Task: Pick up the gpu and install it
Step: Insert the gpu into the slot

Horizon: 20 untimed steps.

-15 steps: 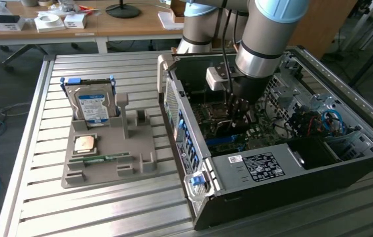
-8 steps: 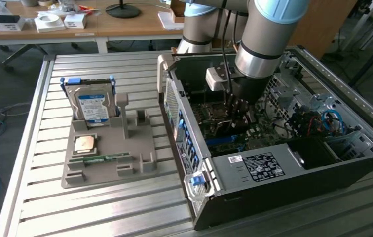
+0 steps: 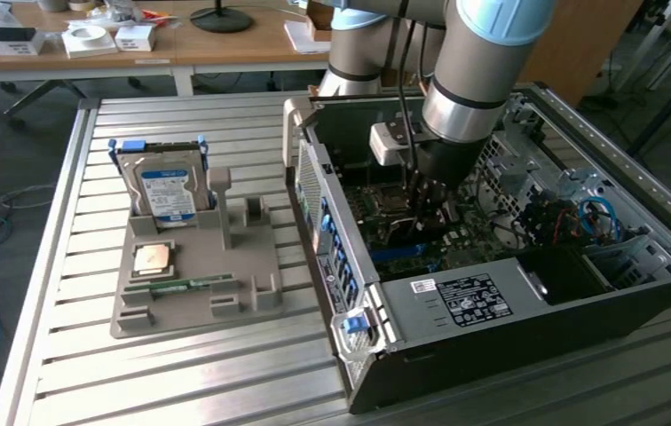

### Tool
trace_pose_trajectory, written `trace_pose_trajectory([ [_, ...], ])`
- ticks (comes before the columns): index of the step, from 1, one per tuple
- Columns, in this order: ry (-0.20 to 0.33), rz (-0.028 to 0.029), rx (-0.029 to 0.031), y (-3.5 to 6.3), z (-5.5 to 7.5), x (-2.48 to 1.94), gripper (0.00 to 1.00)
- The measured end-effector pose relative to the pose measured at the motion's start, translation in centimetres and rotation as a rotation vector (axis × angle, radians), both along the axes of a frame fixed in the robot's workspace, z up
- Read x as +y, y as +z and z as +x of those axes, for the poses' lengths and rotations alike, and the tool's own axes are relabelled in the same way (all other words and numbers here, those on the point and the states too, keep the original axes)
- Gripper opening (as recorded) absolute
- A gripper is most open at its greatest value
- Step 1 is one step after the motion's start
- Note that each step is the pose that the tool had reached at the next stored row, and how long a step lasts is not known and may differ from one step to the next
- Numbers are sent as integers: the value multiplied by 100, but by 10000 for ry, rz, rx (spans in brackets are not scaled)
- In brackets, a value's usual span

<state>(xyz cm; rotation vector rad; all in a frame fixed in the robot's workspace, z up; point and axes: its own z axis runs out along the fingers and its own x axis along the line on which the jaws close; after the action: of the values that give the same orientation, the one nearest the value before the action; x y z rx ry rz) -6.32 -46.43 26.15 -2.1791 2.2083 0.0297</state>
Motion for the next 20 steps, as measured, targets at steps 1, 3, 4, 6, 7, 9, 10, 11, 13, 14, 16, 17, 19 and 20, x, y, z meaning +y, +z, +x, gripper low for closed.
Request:
trace_pose_trajectory([
  [1,0,2,-1,-3,0,0,26],
  [3,0,5,-2,-15,0,1,26],
  [4,0,2,-1,-19,0,0,26],
  [6,1,2,-1,-30,0,0,26],
  [7,0,2,-1,-35,0,0,26],
  [9,0,-2,-1,-45,0,0,26],
  [10,0,-5,-1,-49,0,0,26],
  [11,0,-9,0,-52,0,0,26],
  [13,0,-14,0,-59,0,0,26],
  [14,0,-16,0,-63,0,0,26],
  [16,0,-19,-1,-70,0,0,26],
  [17,1,-21,-1,-74,0,0,26],
  [19,0,-24,-1,-81,0,0,26],
  [20,0,-25,-1,-85,0,0,26],
])
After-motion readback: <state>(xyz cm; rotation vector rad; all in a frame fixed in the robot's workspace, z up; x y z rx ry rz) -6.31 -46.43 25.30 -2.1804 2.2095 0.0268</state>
